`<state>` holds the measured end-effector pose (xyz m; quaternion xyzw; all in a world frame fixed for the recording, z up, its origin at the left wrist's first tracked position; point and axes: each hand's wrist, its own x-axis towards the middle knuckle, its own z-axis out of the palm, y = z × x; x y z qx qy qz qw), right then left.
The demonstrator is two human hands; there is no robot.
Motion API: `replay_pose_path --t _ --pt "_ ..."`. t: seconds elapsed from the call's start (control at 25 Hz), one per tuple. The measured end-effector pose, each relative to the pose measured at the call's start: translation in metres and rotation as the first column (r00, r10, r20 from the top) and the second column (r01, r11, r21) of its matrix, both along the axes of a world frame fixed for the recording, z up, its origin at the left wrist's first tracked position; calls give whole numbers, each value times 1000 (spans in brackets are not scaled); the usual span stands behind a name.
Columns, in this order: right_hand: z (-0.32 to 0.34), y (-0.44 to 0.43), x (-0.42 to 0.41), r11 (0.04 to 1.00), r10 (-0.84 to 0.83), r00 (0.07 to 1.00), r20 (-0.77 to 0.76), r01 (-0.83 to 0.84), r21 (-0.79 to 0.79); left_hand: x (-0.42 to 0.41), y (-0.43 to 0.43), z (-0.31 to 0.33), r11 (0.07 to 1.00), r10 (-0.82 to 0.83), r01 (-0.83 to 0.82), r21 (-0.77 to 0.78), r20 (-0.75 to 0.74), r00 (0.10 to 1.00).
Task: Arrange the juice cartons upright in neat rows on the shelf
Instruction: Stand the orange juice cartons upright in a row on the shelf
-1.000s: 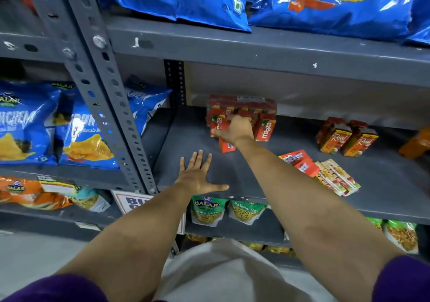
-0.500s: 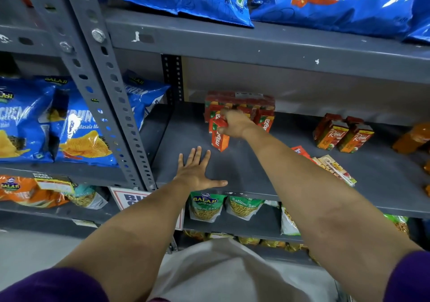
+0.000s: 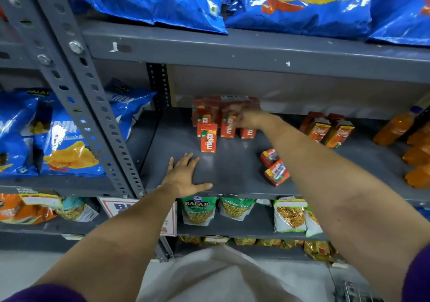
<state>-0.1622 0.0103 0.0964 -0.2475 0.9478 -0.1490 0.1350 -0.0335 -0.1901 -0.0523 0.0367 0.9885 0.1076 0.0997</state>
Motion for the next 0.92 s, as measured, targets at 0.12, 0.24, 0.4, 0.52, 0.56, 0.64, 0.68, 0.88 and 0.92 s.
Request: replay_pose_path --t 0.12,0.24,0.4,0.52,0.56,0.64,0.68,0.88,0.92 --pt "-4 69 5 985 -82 995 -55 89 145 9 32 -7 986 -165 160 -40 -218 962" --pt "-22 115 28 949 -172 984 52 151 277 4 75 -14 967 -253 255 -22 -229 940" --pt "-34 134 47 916 -118 987 109 65 397 -7 100 -17 953 -303 293 -79 -183 935" --pt "-47 127 59 858 68 995 68 -94 505 -8 103 -17 961 -273 260 -93 -174 946" --pt "-51 124 58 833 121 992 30 -118 540 -8 103 -17 964 -262 249 -92 -167 950" --pt "-54 117 56 836 152 986 -64 -94 541 -6 101 -16 972 -230 220 -84 -136 964" --pt "-53 113 56 875 105 989 -109 -39 482 -6 99 -15 976 -212 203 -82 -122 970" --pt "-38 69 60 896 -381 925 5 371 -243 1 88 -15 989 -123 114 -97 -87 989" --pt "-36 57 57 866 -422 906 -18 398 -303 3 85 -16 991 -98 89 -97 -88 991"
